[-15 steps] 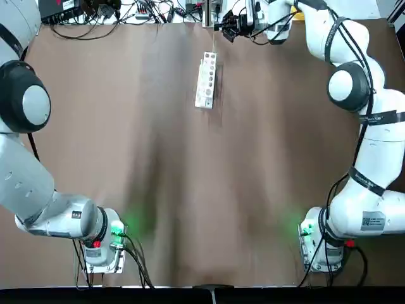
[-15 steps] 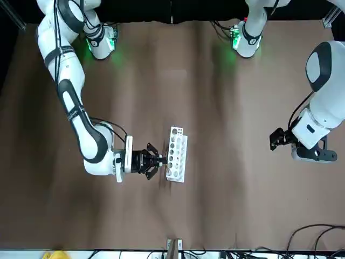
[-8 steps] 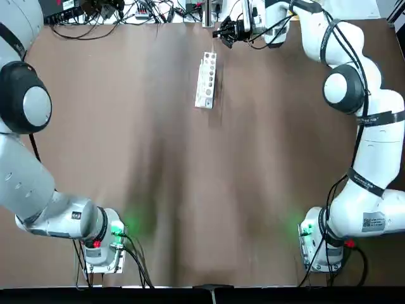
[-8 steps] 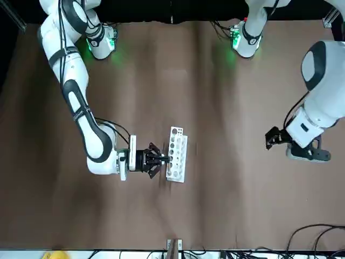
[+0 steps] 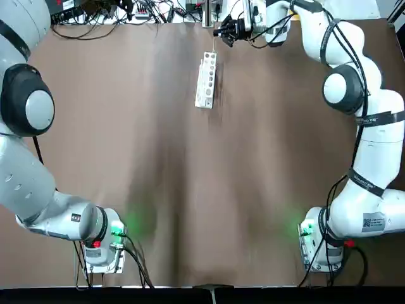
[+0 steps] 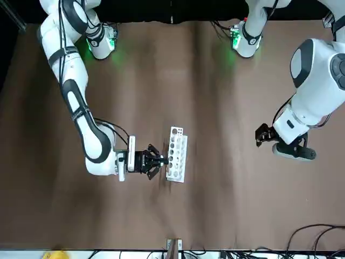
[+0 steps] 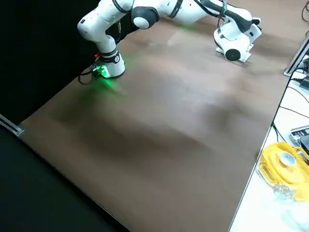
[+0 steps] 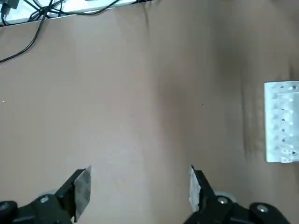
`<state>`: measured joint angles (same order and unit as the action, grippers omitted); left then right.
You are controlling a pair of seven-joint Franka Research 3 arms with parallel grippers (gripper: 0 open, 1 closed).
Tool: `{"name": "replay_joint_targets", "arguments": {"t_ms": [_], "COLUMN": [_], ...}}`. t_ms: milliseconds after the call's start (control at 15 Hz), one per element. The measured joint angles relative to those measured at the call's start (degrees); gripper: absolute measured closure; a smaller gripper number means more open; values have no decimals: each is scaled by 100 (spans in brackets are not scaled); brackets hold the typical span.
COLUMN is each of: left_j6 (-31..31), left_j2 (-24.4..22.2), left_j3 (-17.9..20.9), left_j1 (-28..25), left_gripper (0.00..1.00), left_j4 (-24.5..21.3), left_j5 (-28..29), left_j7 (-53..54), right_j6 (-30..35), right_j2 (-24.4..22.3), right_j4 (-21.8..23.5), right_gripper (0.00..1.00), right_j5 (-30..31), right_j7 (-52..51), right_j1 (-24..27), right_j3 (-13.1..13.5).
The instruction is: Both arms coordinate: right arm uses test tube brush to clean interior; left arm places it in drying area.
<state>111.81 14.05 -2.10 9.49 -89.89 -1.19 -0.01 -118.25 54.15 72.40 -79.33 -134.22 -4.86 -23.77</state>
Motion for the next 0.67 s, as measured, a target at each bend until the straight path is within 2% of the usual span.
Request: {"name": "replay_joint_targets", "arguments": {"t_ms": [400, 667], "left_j6": [6, -13], "left_j2": [16, 16], "left_j3": [-81, -266], "left_j1": [58, 38], "left_gripper": [0, 0], "left_j4": [15, 20], "left_j5": [0, -61], "left_j7": [17, 554], "right_j6": [32, 218], "right_j2": [-146, -258], "right_j4": [-39, -58], "right_gripper": [96, 96], "right_j5": [-18, -20], "right_j7": [359, 596], "right_j1": [38, 42], "right_j3": [-9, -15]}}
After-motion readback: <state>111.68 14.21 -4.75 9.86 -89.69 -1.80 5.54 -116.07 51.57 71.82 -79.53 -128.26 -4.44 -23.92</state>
